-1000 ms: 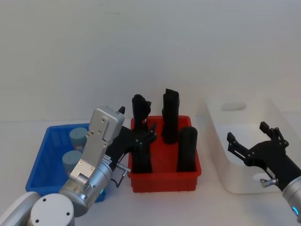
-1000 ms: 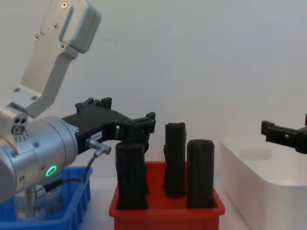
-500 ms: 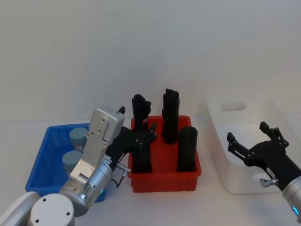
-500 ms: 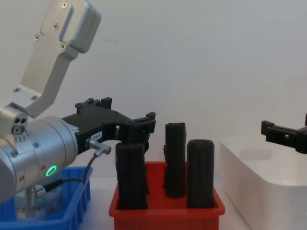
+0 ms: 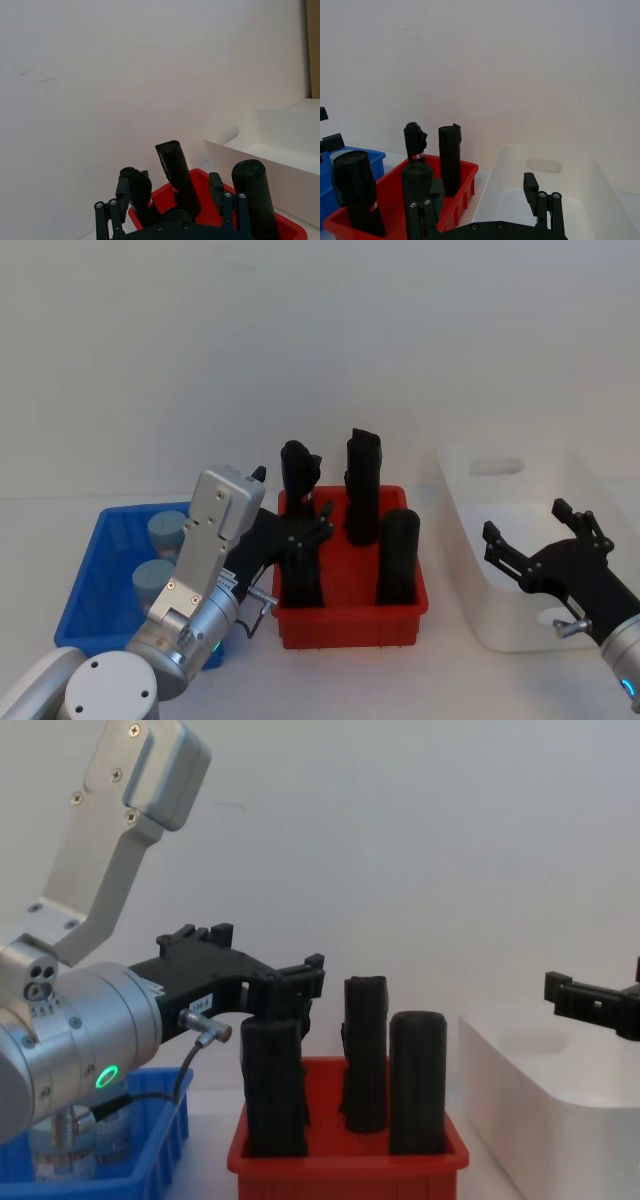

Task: Pick the cotton swabs from the blue box and place them into the white box.

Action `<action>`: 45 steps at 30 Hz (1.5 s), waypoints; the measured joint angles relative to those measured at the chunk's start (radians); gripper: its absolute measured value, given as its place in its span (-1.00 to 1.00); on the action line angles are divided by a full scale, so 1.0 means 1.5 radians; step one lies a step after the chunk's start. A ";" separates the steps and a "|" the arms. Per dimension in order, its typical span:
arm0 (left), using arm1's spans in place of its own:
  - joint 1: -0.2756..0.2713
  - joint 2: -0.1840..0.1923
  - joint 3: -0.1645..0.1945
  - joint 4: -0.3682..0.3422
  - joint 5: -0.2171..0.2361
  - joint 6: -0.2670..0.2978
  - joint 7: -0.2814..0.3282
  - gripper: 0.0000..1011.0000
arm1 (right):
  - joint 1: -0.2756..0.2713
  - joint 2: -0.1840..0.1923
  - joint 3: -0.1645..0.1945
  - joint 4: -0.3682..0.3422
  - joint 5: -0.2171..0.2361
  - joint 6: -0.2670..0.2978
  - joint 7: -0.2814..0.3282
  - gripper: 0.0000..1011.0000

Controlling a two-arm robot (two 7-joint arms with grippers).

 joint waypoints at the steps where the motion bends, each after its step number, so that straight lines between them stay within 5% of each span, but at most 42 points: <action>1: 0.000 0.000 0.000 0.000 0.000 0.000 0.000 0.98 | 0.000 0.000 0.000 0.000 0.000 0.000 0.000 0.98; 45: 0.000 0.000 0.000 0.000 0.000 0.000 0.000 0.98 | 0.000 0.000 0.000 0.000 0.000 0.000 0.000 0.98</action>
